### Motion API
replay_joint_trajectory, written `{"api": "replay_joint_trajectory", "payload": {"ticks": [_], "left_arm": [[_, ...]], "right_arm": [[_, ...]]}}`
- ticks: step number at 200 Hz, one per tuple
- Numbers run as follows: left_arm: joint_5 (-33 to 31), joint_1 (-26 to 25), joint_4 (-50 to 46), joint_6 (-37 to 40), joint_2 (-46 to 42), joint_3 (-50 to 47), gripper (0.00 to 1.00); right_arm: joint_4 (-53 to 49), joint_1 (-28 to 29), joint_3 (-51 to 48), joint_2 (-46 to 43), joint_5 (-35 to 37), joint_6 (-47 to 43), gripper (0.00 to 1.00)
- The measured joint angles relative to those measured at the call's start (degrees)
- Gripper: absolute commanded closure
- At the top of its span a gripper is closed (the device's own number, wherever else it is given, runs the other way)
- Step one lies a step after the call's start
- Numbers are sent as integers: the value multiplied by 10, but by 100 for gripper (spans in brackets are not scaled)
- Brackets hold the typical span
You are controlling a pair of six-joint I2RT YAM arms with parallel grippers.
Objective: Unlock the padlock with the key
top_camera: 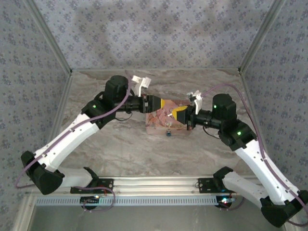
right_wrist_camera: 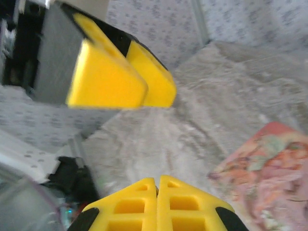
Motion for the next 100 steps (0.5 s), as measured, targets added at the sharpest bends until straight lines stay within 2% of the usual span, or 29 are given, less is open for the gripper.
{"api": "replay_joint_trajectory", "payload": {"ticks": [32, 55, 82, 100], "left_arm": [[-28, 14, 1, -73, -9, -15, 44], [-31, 18, 3, -136, -7, -23, 45], [-27, 18, 23, -218, -2, -29, 50], [-16, 19, 60, -282, -3, -51, 52]], "right_arm": [[7, 71, 0, -2, 175, -91, 100], [48, 132, -13, -6, 285, -170, 100], [126, 198, -63, -28, 372, -271, 100], [162, 221, -80, -29, 409, -323, 100]]}}
